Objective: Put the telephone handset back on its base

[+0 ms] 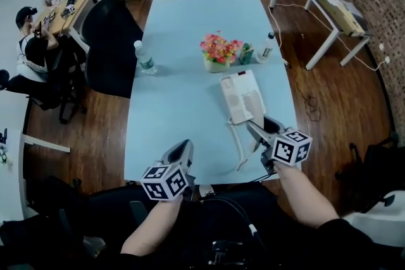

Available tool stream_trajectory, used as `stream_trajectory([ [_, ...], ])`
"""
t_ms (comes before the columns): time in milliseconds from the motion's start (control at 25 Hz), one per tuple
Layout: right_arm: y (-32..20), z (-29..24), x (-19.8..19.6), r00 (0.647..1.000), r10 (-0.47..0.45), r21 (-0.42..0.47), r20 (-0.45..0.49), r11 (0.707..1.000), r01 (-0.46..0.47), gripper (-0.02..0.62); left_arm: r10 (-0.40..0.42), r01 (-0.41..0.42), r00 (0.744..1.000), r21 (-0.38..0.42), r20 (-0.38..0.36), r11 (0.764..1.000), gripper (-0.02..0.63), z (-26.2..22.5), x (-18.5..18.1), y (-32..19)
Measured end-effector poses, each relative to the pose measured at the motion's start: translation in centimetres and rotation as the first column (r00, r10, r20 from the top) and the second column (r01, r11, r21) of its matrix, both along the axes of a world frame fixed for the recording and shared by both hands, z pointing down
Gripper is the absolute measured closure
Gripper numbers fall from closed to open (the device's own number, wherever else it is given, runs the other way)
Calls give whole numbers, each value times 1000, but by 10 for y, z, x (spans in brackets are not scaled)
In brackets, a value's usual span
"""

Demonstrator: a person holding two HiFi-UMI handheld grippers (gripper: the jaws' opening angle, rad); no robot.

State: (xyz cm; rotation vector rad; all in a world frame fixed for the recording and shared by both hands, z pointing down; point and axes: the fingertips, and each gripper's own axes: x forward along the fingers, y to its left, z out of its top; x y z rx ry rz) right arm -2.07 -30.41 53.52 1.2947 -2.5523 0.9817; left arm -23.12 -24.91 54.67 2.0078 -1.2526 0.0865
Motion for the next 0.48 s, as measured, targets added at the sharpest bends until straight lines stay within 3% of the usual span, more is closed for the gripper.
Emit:
stream_trajectory([
  [240,-69,53,-10,993,-47,-92,-110,995,37,367,-147,147,989,-17,-29,989,606,7,-9,0],
  [480,-125,111,-17,976,-25,-172,-215,985,-13,367,-247,246,969,-50,-14,968,606,18,-28,11],
])
